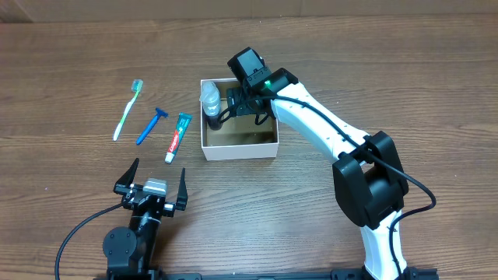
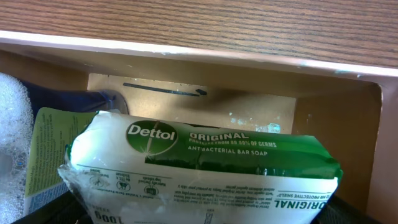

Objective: Pack container
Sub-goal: 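Carry the bar soap left and lower it into the box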

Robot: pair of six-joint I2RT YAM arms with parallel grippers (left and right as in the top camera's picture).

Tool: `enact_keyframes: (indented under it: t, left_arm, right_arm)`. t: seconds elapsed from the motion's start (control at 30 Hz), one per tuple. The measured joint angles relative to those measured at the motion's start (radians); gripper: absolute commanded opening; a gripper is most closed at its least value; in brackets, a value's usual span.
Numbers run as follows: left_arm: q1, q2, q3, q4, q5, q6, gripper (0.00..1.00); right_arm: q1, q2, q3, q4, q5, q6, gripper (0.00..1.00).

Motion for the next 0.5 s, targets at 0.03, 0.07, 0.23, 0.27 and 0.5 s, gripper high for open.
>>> enact_keyframes:
  t: [0.03,0.07,0.23,0.27,0.5]
  left_arm:
    - [0.0,0.0,0.0,0.0,0.0,0.0,1.0]
    - [0.0,0.0,0.0,0.0,0.0,0.0,1.0]
    - [0.0,0.0,0.0,0.0,0.0,0.0,1.0]
    - [0.0,0.0,0.0,0.0,0.0,0.0,1.0]
    - [0.0,0.0,0.0,0.0,0.0,0.0,1.0]
  right_arm:
    - [0.0,0.0,0.0,0.0,0.0,0.0,0.84]
    - [0.0,0.0,0.0,0.0,0.0,0.0,0.85]
    - [0.0,0.0,0.0,0.002,-0.001,-0.003,0.91]
    - [0.0,0.0,0.0,0.002,0.0,-0.003,0.91]
    - [0.0,0.0,0.0,0.002,0.0,-0.005,0.91]
